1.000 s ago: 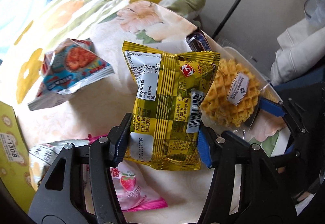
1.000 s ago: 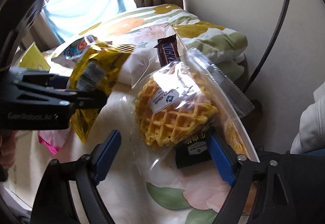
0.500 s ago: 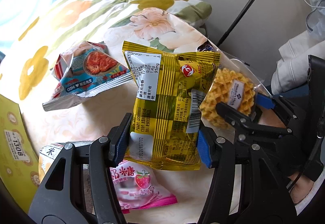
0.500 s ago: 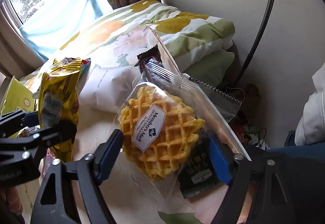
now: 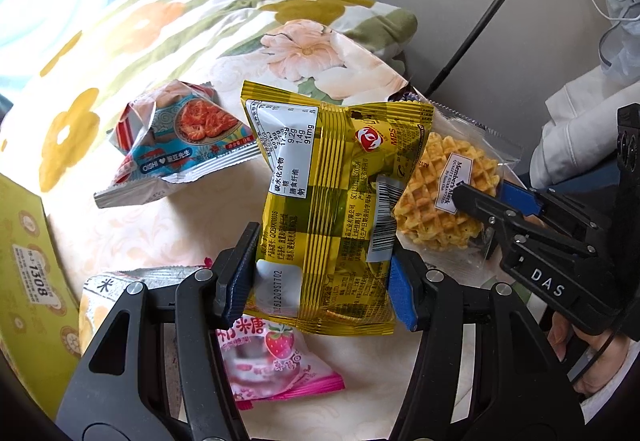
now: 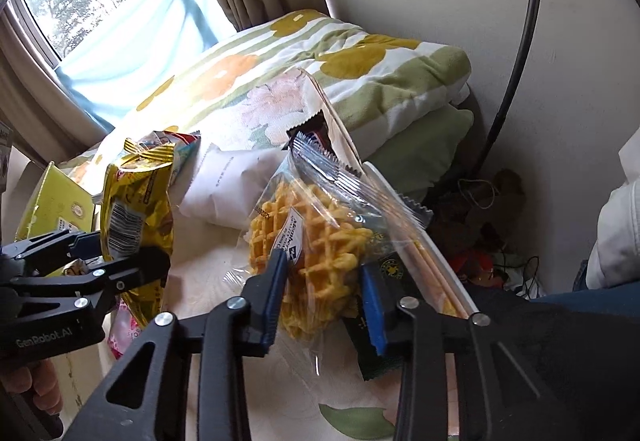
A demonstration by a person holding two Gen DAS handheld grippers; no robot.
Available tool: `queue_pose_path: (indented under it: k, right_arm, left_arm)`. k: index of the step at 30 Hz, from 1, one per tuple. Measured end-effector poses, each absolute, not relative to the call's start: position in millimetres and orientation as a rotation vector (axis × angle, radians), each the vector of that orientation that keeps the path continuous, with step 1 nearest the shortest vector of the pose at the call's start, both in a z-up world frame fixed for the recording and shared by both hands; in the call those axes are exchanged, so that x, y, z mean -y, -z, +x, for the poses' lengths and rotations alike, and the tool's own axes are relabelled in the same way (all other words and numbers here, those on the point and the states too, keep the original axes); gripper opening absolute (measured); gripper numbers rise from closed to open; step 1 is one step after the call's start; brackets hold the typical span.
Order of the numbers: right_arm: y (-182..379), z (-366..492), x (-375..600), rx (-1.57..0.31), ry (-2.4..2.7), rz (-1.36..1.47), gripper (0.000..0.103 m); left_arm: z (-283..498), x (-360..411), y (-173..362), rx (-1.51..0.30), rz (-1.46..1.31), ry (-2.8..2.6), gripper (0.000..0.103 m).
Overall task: Organize snacks
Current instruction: 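Grasp the yellow wafer packet with left tool while right tool grasps the waffle bag, then carry both packets over the box and open both tools to release them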
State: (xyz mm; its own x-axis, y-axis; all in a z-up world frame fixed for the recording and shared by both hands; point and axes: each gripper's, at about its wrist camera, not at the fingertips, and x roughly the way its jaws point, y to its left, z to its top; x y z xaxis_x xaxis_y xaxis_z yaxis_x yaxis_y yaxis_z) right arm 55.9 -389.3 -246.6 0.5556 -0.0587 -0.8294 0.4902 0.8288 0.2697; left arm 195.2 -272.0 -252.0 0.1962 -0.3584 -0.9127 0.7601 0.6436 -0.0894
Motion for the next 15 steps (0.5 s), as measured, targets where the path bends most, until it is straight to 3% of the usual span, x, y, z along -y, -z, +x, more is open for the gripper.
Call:
queue_pose_path:
  k: [15]
  right_arm:
    - [193.9, 40.4, 390.9, -0.832, 0.238, 0.463, 0.023]
  left_arm:
    - [175.8, 260.3, 205.4, -1.044, 0.361, 0.744, 0.054]
